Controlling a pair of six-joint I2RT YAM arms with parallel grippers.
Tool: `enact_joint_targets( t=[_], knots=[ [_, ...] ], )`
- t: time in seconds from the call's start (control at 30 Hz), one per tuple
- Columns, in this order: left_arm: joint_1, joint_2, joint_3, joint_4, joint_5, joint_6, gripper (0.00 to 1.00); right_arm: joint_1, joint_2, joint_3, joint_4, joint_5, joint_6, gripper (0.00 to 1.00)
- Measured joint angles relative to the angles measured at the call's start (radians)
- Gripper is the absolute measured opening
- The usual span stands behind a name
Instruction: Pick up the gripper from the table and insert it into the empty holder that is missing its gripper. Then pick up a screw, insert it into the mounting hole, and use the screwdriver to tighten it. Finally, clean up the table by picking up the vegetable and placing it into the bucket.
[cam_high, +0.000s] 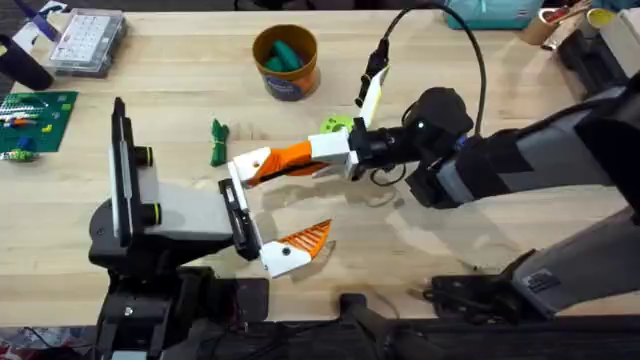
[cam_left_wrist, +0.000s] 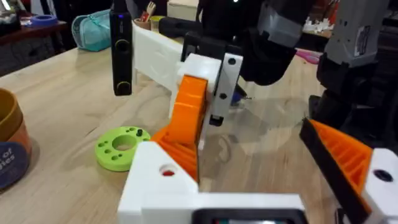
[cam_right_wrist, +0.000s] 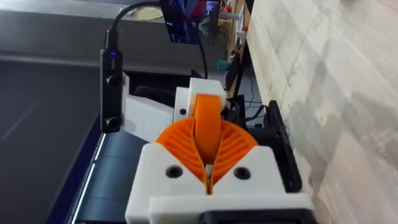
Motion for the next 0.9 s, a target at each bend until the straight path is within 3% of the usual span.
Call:
enact_joint_targets(
  t=[0.9],
  knots=[
    [0.006,0.000,0.000,0.001,-0.007,0.000,0.990,0.036,0.000,0.002,-0.001,0.054,0.000,0.010]
  ],
)
